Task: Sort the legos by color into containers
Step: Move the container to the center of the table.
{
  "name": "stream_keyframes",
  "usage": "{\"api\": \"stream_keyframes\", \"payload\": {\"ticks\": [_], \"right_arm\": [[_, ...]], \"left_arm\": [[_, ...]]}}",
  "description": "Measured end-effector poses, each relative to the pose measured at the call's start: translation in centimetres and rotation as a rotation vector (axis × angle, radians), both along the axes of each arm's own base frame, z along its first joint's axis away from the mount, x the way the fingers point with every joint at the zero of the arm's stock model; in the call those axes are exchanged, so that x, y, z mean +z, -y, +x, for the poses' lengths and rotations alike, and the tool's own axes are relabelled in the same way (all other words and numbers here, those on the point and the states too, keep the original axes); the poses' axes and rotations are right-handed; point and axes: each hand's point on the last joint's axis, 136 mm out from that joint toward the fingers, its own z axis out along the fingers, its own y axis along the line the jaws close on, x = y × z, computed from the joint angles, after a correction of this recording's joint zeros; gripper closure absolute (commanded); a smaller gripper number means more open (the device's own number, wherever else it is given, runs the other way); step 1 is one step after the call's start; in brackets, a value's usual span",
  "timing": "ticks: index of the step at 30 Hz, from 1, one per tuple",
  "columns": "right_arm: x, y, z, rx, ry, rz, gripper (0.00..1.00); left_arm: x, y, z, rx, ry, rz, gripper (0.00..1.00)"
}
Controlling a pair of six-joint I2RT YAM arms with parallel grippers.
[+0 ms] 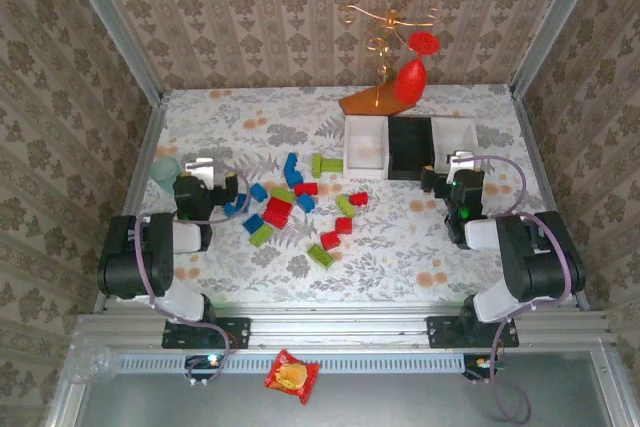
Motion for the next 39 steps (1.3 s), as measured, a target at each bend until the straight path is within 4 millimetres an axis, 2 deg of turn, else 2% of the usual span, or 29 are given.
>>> {"api": "stream_keyframes", "payload": {"ticks": [33, 36, 38, 39], "right_arm": [[0.2, 0.1, -0.1, -0.012, 0.007, 0.004, 0.00], [1.1, 0.4, -1.0, -0.038, 0.044, 0.004, 0.00], [2.0, 1.0, -1.9, -0.077, 0.054, 0.000, 0.00], [3.2, 1.3, -2.5, -0.102, 0.071, 0.011, 0.00]], "left_arm": [[0.1, -0.7, 0.0, 0.037, 0.003, 0.012, 0.00], [1.4, -1.4, -0.5, 0.081, 0.011, 0.016, 0.00], [3.3, -2.1, -1.0, 0.129, 0.027, 0.003, 0.00], [4.9, -2.6, -1.1, 0.163, 0.045, -0.018, 0.00]]}}
